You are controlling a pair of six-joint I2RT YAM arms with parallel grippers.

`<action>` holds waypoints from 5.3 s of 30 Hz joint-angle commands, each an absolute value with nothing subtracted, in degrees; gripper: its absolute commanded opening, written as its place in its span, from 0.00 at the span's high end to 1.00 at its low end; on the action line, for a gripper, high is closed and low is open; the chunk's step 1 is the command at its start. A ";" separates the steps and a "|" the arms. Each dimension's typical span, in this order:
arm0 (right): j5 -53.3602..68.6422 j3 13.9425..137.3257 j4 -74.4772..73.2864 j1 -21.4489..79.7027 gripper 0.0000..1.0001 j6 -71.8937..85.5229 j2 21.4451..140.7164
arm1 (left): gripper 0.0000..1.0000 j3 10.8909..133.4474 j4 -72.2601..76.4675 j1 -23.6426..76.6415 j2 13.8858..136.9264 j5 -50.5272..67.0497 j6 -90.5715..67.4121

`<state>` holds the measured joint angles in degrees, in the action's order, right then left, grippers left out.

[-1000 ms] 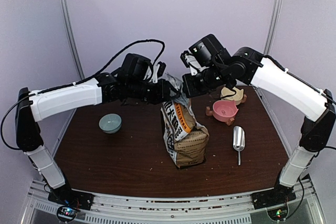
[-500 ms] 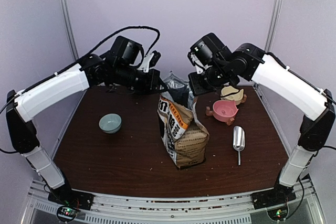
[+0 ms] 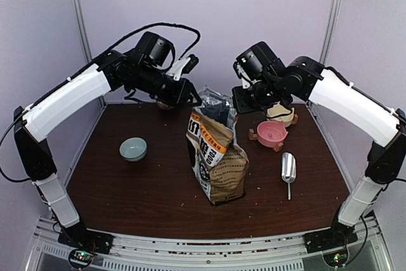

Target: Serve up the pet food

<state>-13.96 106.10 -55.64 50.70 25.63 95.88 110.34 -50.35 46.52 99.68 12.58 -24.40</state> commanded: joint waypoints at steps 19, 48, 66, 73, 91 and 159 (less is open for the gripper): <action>-9.77 46.66 -39.26 40.69 0.19 40.45 61.38 | 0.20 65.17 -12.89 45.62 69.15 3.38 -37.05; -9.73 22.83 -16.61 39.69 0.69 48.32 69.18 | 0.20 57.33 -9.58 45.66 65.62 7.29 -43.94; -5.27 49.70 -39.50 48.57 1.00 25.03 48.69 | 0.23 65.42 -25.48 47.99 62.32 2.99 -42.00; -7.62 71.25 -48.63 63.48 1.00 15.31 58.88 | 0.24 70.32 -26.10 50.95 63.27 8.98 -44.26; -17.26 94.68 -64.41 77.61 1.00 4.11 83.72 | 0.23 68.50 -14.97 53.46 65.03 21.58 -49.46; 5.13 71.32 -19.68 65.05 0.09 25.60 60.45 | 1.00 55.40 4.26 56.43 60.40 15.87 -54.06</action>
